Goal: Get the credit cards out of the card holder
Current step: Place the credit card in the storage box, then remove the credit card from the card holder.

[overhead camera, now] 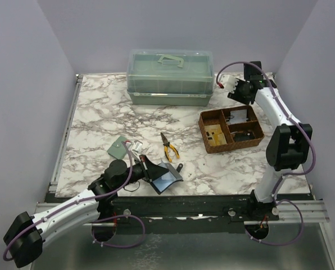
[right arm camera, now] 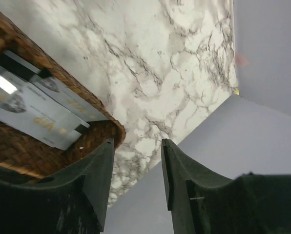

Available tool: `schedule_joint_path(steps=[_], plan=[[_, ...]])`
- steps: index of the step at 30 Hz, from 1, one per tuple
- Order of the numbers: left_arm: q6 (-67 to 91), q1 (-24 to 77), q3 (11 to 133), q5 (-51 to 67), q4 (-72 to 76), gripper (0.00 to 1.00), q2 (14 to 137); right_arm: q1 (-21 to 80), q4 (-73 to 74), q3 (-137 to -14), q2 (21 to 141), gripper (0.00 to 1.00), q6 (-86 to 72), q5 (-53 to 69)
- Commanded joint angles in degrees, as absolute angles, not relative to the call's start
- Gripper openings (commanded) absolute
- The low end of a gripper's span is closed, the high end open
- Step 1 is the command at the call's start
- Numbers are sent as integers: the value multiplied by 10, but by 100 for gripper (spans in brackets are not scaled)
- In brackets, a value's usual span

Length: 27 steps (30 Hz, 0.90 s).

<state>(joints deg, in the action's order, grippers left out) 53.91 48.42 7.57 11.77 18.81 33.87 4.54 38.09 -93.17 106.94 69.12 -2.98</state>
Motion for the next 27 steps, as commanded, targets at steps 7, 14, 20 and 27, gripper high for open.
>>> schedule_joint_path(steps=[7, 14, 20, 27], plan=[[489, 483, 120, 171, 216, 0, 406, 44, 476, -834, 911, 54, 402, 489], [458, 483, 167, 206, 239, 0, 501, 45, 454, -677, 884, 54, 387, 796], [434, 485, 224, 246, 272, 0, 613, 45, 436, -637, 848, 54, 391, 807], [453, 485, 188, 248, 289, 0, 657, 45, 339, -565, 805, 55, 329, 784]])
